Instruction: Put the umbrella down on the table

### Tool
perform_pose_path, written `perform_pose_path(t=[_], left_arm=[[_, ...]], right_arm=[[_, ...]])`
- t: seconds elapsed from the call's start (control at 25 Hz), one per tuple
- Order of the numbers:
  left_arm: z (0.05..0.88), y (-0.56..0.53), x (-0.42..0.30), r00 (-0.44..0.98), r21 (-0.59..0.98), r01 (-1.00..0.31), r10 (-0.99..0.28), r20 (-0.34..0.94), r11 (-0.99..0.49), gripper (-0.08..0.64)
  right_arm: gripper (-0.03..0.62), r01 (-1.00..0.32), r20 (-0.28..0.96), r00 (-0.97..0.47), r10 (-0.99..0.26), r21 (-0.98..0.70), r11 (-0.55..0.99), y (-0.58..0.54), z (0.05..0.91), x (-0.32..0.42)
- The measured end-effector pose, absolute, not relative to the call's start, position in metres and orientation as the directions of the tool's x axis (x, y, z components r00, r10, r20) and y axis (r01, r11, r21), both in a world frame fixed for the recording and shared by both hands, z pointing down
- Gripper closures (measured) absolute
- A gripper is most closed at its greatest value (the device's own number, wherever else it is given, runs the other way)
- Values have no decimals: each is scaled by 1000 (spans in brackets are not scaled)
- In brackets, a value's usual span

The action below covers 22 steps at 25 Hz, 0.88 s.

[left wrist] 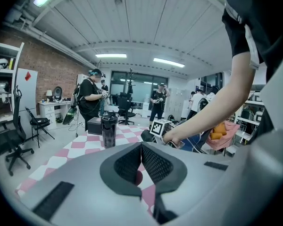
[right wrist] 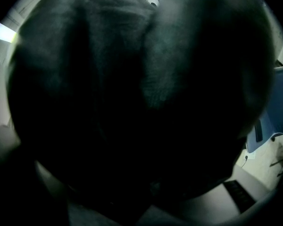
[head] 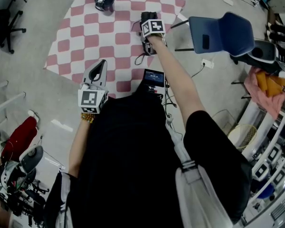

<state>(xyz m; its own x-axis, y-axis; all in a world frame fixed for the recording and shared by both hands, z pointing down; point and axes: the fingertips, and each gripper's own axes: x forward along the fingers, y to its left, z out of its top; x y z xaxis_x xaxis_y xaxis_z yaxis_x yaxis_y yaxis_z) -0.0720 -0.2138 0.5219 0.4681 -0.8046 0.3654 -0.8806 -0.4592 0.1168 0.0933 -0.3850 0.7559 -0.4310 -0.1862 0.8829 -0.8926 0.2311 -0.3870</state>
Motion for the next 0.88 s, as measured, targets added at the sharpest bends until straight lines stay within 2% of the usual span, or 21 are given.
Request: perform_pose_path(t=[0.88], left_arm=[[522, -208, -80, 449, 129, -892, -818, 360, -433, 546]], right_arm=[[370, -889, 884, -430, -182, -380, 254, -379, 754, 89]])
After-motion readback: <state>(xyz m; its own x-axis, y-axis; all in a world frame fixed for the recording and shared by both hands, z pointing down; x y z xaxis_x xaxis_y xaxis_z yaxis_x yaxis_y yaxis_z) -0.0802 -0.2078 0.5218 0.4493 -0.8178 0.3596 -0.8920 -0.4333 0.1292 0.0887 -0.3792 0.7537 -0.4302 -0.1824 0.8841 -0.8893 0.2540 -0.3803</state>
